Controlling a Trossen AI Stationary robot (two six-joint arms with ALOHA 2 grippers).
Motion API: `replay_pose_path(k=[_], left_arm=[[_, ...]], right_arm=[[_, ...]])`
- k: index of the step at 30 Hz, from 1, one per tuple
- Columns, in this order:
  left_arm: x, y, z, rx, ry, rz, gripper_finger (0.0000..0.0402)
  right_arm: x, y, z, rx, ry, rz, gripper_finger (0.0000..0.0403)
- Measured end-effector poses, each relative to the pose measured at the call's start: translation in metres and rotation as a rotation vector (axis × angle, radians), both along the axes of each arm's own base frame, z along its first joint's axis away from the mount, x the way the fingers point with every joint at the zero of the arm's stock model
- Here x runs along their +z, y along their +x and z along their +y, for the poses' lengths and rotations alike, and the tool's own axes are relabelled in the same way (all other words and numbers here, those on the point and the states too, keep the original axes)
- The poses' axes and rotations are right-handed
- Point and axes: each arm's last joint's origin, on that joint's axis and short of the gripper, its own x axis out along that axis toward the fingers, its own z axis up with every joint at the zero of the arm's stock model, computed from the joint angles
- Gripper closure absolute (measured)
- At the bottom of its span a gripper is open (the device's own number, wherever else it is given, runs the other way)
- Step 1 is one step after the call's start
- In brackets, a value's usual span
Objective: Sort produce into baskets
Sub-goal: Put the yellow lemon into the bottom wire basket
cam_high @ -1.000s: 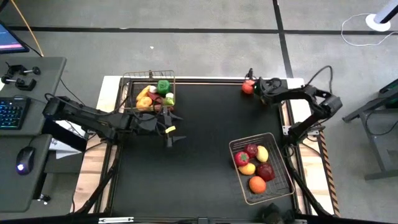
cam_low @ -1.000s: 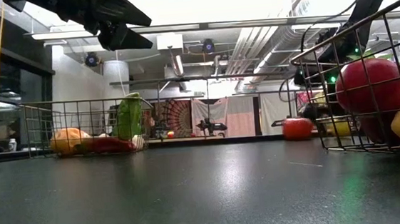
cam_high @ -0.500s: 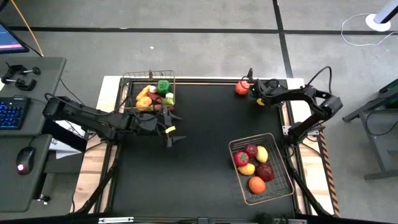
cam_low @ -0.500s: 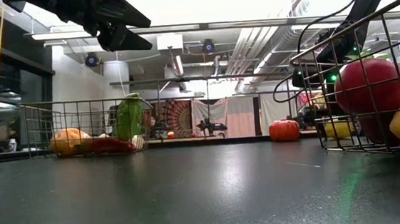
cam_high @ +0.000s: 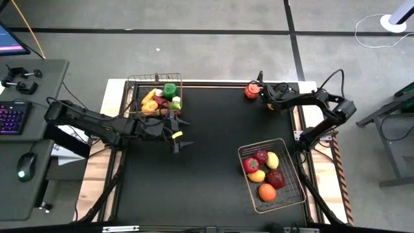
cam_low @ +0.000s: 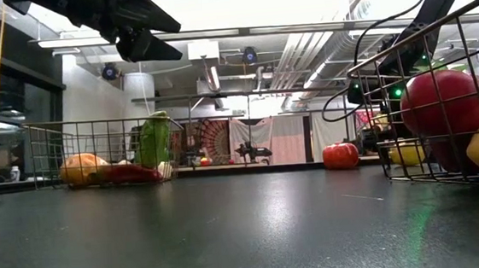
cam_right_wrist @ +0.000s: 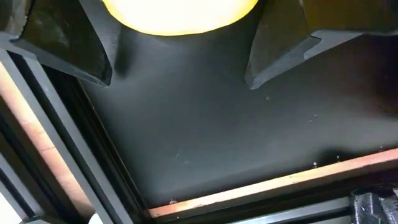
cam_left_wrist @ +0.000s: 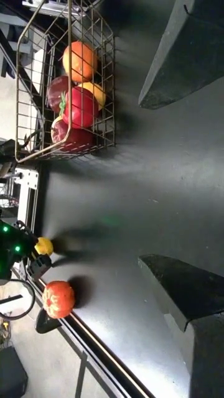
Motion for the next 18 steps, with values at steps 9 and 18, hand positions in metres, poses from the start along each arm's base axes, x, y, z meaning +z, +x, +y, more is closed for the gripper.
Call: replay_pose_path(k=[9, 18], left_arm=[[-0.0004, -0.0002, 0.0, 0.0, 0.001, 0.005, 0.0009], [-0.0004, -0.0002, 0.0, 0.0, 0.0, 0.005, 0.0009]], right_arm=[[-0.0005, 0.0004, 0.0008, 0.051, 0.058, -0.018, 0.0029], [-0.0005, 0.0013, 0.0017, 0.065, 0.091, -0.044, 0.0029]])
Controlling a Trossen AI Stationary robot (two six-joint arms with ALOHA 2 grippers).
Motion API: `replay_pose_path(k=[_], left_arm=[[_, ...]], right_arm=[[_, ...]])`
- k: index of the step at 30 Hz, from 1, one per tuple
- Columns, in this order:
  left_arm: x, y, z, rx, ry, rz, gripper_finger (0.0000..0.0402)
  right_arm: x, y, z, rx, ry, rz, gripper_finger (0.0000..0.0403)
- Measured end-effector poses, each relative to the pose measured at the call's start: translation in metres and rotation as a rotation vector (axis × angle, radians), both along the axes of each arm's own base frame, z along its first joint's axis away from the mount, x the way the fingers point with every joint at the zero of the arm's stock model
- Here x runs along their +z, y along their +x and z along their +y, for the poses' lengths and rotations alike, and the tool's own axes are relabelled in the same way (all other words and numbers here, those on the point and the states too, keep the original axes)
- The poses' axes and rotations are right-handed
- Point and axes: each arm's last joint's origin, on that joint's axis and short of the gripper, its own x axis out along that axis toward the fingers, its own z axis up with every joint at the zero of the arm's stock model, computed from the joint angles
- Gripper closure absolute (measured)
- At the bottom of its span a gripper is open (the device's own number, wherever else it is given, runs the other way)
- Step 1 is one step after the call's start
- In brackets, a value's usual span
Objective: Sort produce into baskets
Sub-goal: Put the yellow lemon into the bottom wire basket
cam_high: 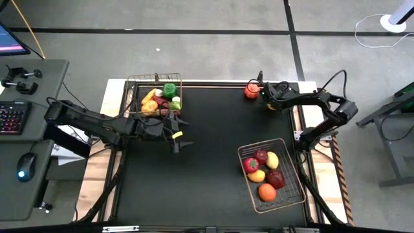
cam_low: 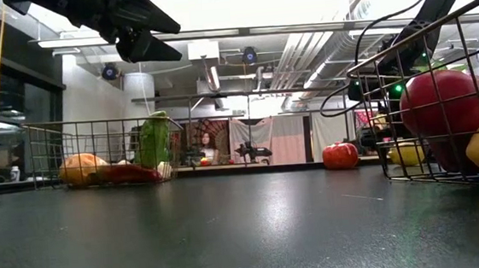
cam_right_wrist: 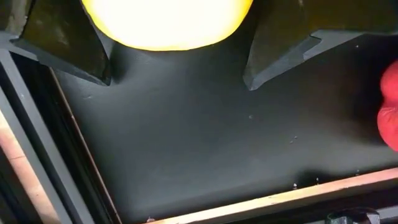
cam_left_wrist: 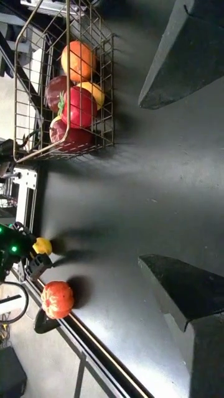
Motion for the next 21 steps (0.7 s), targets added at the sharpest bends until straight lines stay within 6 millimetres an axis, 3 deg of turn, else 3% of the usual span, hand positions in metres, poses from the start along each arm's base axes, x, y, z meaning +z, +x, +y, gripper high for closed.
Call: replay_pose_path(k=[6, 13, 21], left_arm=[[0.0, 0.0, 0.0, 0.0, 0.0, 0.0, 0.0009], [0.0, 0.0, 0.0, 0.0, 0.0, 0.0, 0.0009], [0.0, 0.0, 0.0, 0.0, -0.001, 0.0, 0.0009]], right_arm=[[0.0, 0.001, 0.0, 0.022, 0.001, 0.006, 0.0046], [0.0, 0.009, 0.007, 0.08, 0.004, 0.012, 0.0146], [0.019, 0.012, 0.031, 0.212, 0.074, -0.028, 0.0148]])
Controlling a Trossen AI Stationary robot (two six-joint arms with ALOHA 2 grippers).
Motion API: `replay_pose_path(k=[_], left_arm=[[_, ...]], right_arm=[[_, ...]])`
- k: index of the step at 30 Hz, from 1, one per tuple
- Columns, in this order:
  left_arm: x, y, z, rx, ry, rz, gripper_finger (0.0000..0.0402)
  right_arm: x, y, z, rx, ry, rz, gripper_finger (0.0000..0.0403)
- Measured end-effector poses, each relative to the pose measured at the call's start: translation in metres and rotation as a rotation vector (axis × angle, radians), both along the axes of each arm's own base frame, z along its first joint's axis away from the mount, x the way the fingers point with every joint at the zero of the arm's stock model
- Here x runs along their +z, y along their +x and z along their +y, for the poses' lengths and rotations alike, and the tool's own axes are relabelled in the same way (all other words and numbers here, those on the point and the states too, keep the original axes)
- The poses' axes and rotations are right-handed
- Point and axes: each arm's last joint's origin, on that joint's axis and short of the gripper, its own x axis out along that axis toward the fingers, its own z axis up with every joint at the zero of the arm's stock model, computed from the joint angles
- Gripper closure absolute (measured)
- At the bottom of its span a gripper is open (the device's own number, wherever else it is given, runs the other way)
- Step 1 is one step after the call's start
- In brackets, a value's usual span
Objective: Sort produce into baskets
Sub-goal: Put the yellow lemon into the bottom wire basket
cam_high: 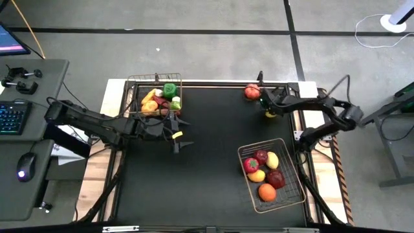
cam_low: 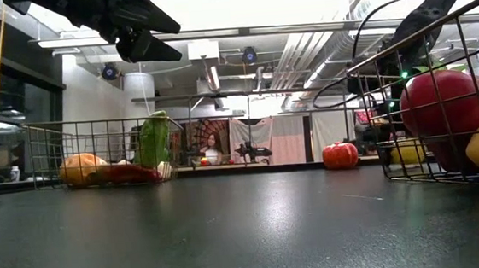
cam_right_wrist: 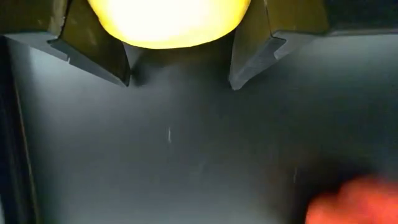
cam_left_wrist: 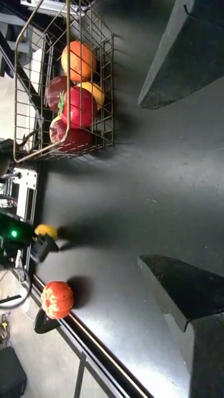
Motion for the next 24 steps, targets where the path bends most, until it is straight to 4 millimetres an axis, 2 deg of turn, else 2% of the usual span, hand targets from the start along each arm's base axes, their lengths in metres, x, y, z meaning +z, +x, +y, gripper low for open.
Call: replay_pose_path(k=[8, 17, 24], left_arm=[[0.0, 0.0, 0.0, 0.0, 0.001, 0.001, 0.0009], [0.0, 0.0, 0.0, 0.003, -0.007, 0.0, 0.0009], [0.0, 0.0, 0.0, 0.004, -0.008, 0.0, 0.0009]], right_arm=[[0.046, -0.003, 0.041, 0.219, -0.018, -0.117, 0.0148], [0.115, -0.001, 0.108, 0.699, -0.208, -0.624, 0.0149], [0.134, 0.001, 0.169, 1.085, -0.075, -0.889, 0.0143]])
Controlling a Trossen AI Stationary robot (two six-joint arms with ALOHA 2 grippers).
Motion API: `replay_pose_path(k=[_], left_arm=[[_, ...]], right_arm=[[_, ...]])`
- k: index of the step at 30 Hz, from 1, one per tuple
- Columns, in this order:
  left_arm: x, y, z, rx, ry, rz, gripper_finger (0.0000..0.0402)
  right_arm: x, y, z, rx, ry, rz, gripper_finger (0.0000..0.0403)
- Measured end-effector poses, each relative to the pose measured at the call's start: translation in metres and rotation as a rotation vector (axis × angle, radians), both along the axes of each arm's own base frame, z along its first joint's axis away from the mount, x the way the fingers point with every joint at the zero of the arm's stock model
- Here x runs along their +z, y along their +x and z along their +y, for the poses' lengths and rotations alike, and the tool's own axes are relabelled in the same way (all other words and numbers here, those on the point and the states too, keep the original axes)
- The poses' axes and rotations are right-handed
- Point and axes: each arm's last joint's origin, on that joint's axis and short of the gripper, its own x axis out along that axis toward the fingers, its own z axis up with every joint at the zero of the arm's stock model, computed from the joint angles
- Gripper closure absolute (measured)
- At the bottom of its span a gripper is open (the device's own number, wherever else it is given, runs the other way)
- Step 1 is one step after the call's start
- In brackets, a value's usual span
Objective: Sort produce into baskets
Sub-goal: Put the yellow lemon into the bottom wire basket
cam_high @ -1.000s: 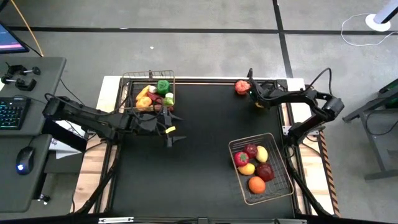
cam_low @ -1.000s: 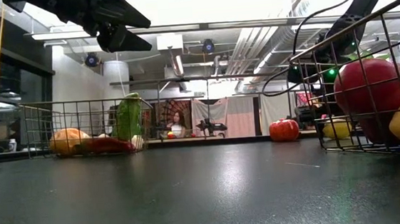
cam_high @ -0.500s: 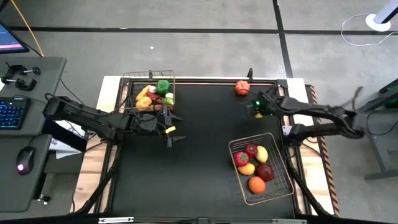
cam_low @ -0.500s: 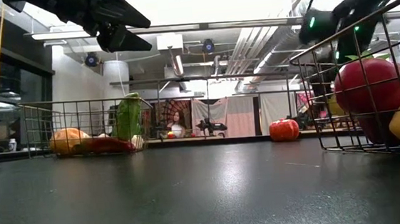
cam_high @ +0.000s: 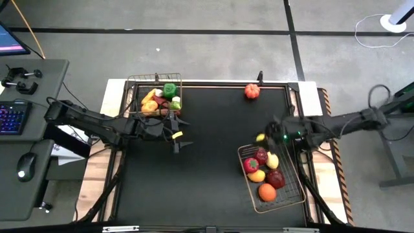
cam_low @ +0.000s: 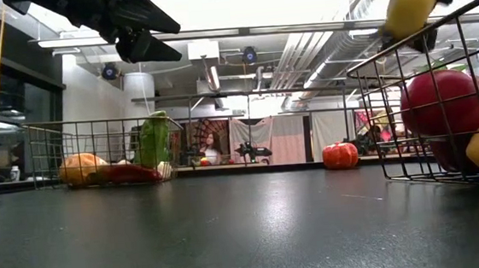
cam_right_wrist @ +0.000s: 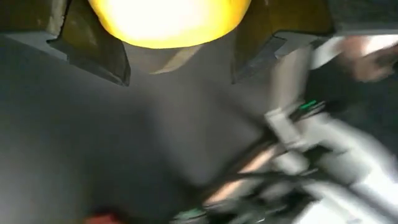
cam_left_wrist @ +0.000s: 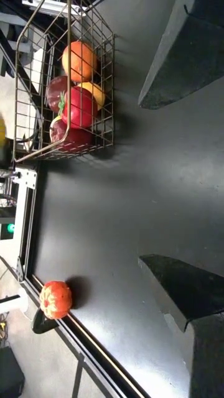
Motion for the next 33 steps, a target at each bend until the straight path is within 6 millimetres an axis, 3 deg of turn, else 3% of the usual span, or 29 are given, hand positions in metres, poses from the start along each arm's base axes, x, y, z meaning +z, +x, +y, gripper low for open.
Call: replay_pose_path(k=[6, 13, 23, 27, 33], left_arm=[[0.0, 0.0, 0.0, 0.0, 0.0, 0.0, 0.0009], [0.0, 0.0, 0.0, 0.007, -0.015, -0.003, 0.0009], [0.0, 0.0, 0.0, 0.008, -0.015, -0.003, 0.0009], [0.0, 0.0, 0.0, 0.009, -0.015, -0.003, 0.0009], [0.0, 0.0, 0.0, 0.009, -0.014, -0.003, 0.0009]], right_arm=[[0.011, 0.011, 0.051, 0.214, 0.074, -0.178, 0.0141], [-0.004, 0.014, 0.081, 0.255, 0.132, -0.086, 0.0139], [-0.026, 0.021, 0.085, 0.225, 0.091, 0.068, 0.0137], [-0.027, 0.026, 0.078, 0.178, -0.003, 0.048, 0.0137], [-0.027, 0.03, 0.068, 0.057, 0.046, 0.043, 0.0137]])
